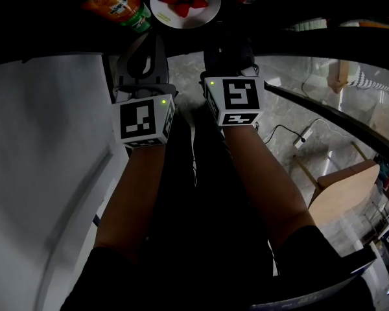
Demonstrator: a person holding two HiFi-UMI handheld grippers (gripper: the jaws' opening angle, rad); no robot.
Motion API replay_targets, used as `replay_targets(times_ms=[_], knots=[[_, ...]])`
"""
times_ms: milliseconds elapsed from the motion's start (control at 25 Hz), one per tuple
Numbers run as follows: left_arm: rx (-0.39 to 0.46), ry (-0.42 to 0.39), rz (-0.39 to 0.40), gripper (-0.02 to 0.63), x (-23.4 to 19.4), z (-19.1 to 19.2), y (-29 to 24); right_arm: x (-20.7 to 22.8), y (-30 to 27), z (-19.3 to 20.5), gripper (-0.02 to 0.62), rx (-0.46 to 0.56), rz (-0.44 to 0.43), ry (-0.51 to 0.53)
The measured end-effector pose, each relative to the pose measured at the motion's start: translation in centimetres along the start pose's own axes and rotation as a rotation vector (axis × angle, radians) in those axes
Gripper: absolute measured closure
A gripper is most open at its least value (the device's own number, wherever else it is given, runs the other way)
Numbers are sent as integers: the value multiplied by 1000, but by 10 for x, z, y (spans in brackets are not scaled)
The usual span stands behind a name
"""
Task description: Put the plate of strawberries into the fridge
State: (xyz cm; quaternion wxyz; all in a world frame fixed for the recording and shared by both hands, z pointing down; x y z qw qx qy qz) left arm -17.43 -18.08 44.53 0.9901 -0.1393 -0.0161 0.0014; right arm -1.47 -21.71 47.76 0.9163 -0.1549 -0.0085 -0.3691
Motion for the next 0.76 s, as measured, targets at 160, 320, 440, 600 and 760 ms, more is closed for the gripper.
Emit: replay_targets(times_ms=[160,320,440,600,760], knots=[[7,-4,7,600,2,-9,7,3,13,-13,591,10,16,-1],[4,-13,0,600,-3,-15,17,2,26,-25,591,19,23,5],[8,-15,-4,600,-2,-21,24,3,37,-33,591,21,25,6],[16,-9,-9,600,0,-27,29,1,49,-39,591,22,18,9],[26,-2,-5,600,4,-31,32,1,59,-42,591,47,0,25]])
Point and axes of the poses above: the fingertips, and each gripper's own axes: y backward along the fingers, x to its right, z out of its underside, the point moved 9 cm from there along y, backward along the fingers, and after that the axes turned 13 degrees about -z, right-handed, at the moved point
